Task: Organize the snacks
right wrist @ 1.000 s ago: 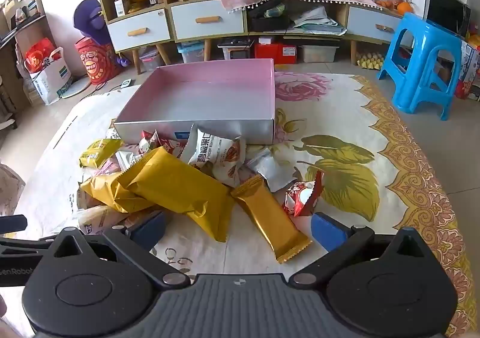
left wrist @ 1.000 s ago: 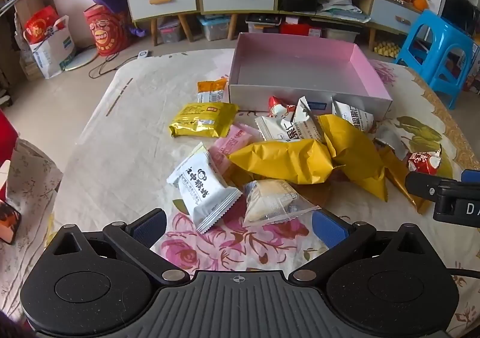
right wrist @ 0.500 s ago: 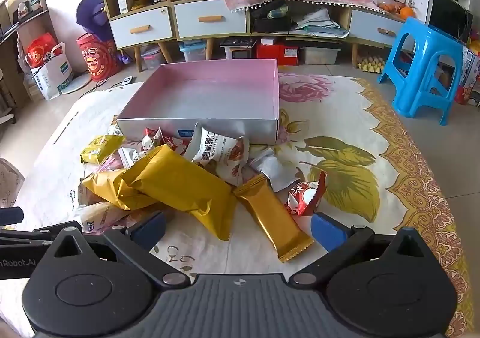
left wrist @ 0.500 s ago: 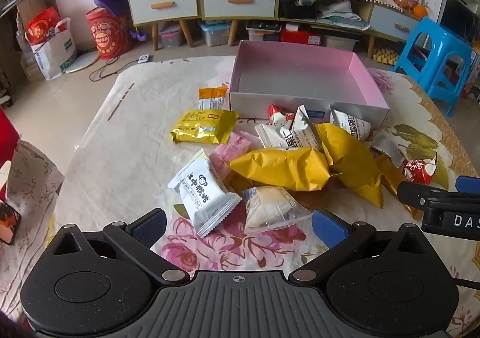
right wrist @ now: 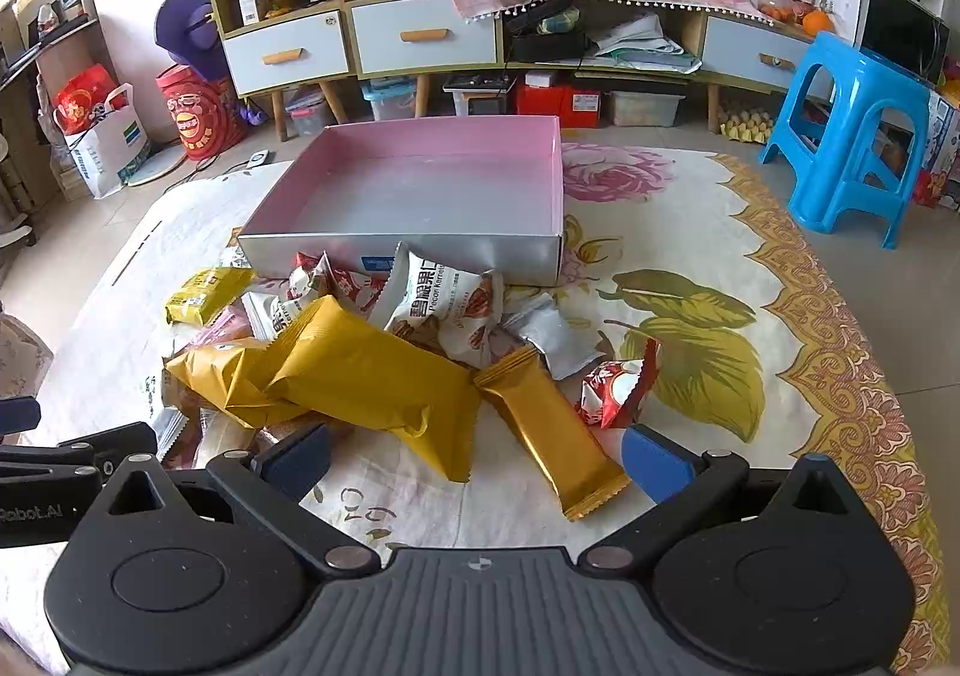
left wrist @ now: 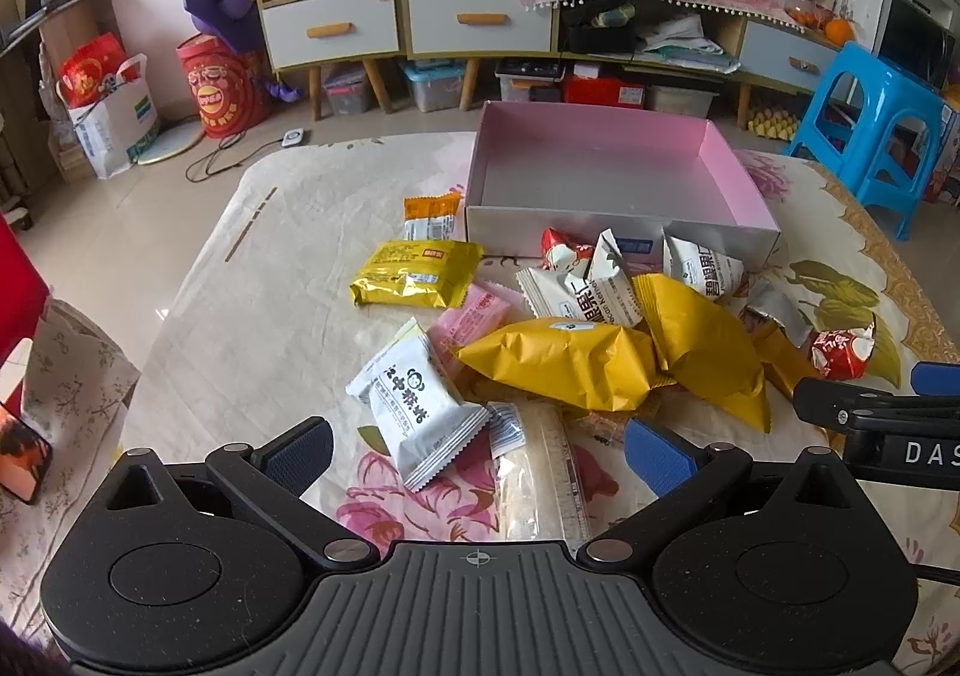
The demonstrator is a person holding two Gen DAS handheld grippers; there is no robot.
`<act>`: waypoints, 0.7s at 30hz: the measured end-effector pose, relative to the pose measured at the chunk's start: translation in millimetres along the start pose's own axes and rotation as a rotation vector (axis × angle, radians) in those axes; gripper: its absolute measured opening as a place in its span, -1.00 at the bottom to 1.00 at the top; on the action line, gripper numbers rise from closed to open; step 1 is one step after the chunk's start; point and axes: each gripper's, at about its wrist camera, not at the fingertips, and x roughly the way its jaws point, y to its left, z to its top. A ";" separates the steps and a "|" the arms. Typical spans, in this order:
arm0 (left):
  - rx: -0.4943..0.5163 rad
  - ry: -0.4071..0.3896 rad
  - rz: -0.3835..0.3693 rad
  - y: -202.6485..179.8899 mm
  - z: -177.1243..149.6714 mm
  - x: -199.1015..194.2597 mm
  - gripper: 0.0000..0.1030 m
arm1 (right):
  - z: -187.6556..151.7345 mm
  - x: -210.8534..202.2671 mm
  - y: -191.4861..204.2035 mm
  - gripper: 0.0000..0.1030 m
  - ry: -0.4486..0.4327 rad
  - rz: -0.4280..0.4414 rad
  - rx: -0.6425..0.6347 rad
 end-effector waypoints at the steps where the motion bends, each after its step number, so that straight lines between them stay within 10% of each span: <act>1: -0.003 0.003 -0.002 0.4 -0.1 0.2 1.00 | -0.1 -0.2 0.1 0.85 -0.001 0.001 0.000; 21: -0.012 0.009 -0.009 1.9 -1.5 0.2 1.00 | -0.1 1.8 2.0 0.85 0.008 -0.005 -0.009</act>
